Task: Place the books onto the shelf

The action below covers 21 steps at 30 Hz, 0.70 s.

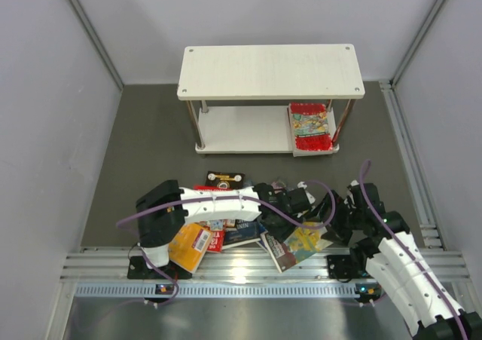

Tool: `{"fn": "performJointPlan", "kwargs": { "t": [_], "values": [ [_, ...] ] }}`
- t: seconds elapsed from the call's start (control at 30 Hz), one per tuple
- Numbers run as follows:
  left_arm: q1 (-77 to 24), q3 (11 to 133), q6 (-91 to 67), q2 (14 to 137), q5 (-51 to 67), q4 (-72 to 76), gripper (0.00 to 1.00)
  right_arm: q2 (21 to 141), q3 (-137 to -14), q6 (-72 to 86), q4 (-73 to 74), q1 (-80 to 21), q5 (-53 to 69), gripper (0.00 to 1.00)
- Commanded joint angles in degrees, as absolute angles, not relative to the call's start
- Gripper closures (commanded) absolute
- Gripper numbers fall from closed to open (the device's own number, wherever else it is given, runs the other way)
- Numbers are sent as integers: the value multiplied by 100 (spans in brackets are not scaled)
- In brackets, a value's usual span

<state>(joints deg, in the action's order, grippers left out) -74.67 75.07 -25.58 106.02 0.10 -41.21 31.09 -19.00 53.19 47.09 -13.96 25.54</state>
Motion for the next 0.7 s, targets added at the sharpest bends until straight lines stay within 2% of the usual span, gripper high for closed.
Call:
{"fn": "performJointPlan", "kwargs": {
  "t": [0.0,0.2,0.4,0.53,0.67],
  "values": [
    [-7796,6838,-2970,12067,1529,-2681,100,3182,-1644,5203,4518,-1371,2347,3],
    [-7700,6706,-3172,11445,1187,-2795,100,3199,-2178,5107,4675,-1371,2190,4],
    [-7173,6337,-3603,10162,1362,-2680,100,3708,-3874,4790,5149,-1371,2004,4],
    [-7049,6713,-3446,9782,1170,-3102,100,3937,-4735,4623,5317,-1362,1899,4],
    [-7040,7276,-3279,9852,897,-3620,100,4034,-4975,4527,5370,-1371,1863,4]
  ]
}}
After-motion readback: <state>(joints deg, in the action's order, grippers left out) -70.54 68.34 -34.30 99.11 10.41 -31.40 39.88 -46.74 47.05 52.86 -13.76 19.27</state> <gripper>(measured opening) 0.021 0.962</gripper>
